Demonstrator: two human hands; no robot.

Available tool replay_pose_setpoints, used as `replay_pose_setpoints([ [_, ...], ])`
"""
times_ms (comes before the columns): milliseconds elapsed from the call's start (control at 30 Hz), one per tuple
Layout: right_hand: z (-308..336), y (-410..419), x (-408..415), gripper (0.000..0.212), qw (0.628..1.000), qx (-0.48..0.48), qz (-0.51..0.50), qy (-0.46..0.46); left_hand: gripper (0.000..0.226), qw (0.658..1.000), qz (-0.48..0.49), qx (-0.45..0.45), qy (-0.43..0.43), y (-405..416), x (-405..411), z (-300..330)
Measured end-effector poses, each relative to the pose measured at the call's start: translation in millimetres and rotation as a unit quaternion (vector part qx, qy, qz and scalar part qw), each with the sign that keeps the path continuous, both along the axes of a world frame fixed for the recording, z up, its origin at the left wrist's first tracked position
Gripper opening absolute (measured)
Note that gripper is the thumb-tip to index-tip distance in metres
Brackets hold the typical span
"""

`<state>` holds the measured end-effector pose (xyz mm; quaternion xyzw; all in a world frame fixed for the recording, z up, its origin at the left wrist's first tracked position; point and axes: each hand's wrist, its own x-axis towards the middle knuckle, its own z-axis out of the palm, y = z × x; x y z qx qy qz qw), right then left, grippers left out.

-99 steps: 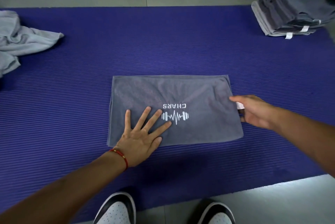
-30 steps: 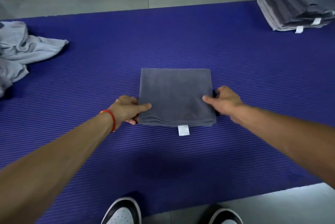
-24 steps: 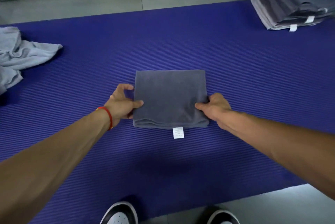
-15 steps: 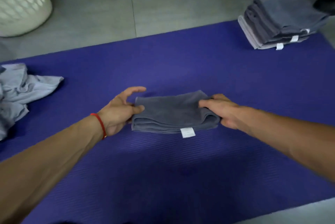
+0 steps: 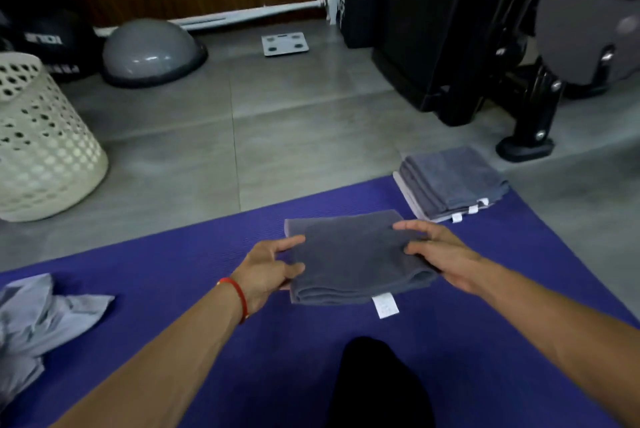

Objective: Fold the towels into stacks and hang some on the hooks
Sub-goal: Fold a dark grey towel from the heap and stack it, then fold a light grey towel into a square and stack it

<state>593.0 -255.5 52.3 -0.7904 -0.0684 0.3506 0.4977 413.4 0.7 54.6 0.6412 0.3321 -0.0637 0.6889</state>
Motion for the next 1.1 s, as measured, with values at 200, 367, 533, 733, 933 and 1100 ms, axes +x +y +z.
replay_pose_setpoints([
  [200,-24.6,34.6,103.9,0.054,0.995,-0.016,0.056,-0.079,0.061,0.998,0.02,0.057,-0.009,9.8,90.6,-33.8],
  [367,-80.7,60.2,172.0,0.058,0.966,-0.097,0.107,-0.214,0.066,0.994,0.096,0.046,-0.001,13.3,150.5,-91.3],
  [533,-181.1,66.3,119.9,0.062,0.866,-0.26,0.208,-0.374,0.071,0.954,0.019,0.25,0.163,14.9,91.8,-179.7],
  [733,-229.4,105.6,-56.0,0.074,0.823,-0.184,0.456,-0.285,0.105,0.84,-0.166,0.355,0.377,26.6,-68.4,-217.8],
  [933,-221.7,149.0,-173.4,0.111,0.748,-0.286,0.558,-0.216,0.14,0.796,-0.297,0.349,0.396,22.4,-123.8,-217.7],
  [1100,-228.8,153.2,-186.4,0.117,0.74,-0.33,0.543,-0.221,0.146,0.817,-0.276,0.356,0.361,24.8,-129.9,-223.7],
])
